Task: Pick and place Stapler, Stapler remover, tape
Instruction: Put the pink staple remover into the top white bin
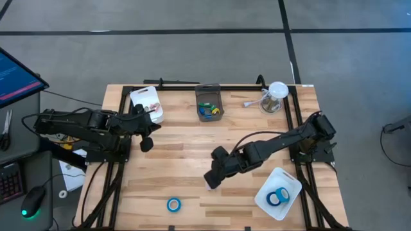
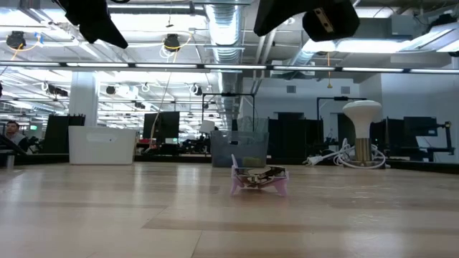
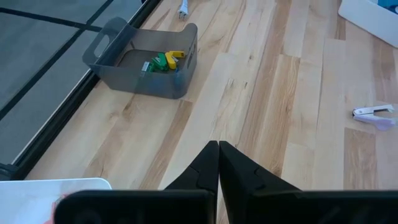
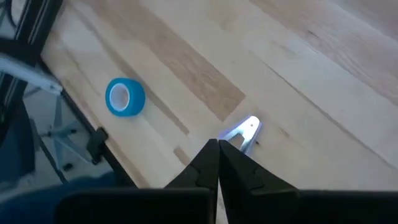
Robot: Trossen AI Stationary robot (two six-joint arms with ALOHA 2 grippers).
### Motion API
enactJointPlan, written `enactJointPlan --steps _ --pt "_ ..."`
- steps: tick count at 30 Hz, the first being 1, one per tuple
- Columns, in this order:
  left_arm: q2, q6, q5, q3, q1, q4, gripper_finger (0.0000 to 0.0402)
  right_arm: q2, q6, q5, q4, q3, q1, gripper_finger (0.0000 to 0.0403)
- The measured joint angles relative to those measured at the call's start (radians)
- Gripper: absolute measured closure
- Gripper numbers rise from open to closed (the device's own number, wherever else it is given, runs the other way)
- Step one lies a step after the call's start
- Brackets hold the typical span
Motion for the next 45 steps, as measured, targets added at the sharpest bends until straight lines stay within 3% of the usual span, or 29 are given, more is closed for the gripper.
enactJointPlan --steps 17,23,30,32,35,37,45 --pt "0.0 0.009 0.0 0.0 0.0 0.032 0.0398 0.0 -0.126 0.003 0.182 0.0 -0.037 0.0401" --pt "0.0 0.029 0.0 0.0 0.0 0.043 0.0398 0.001 0.12 -0.059 0.152 0.0 -0.081 0.0398" --pt "0.0 0.03 0.0 0.0 0.0 0.043 0.0398 0.028 0.375 -0.094 -0.009 0.0 -0.079 0.0373" --pt "0.0 0.03 0.0 0.0 0.0 0.043 0.0398 0.037 0.434 -0.054 -0.035 0.002 -0.059 0.0374" --pt "0.0 0.036 0.0 0.0 0.0 0.043 0.0398 0.055 0.51 0.113 -0.071 0.005 -0.011 0.0393" --pt "0.0 0.05 0.0 0.0 0.0 0.043 0.0398 0.059 0.56 0.17 -0.051 0.023 0.02 0.0399" --pt "0.0 0.055 0.0 0.0 0.0 0.044 0.0398 0.177 0.638 0.11 -0.153 0.15 0.08 0.0399"
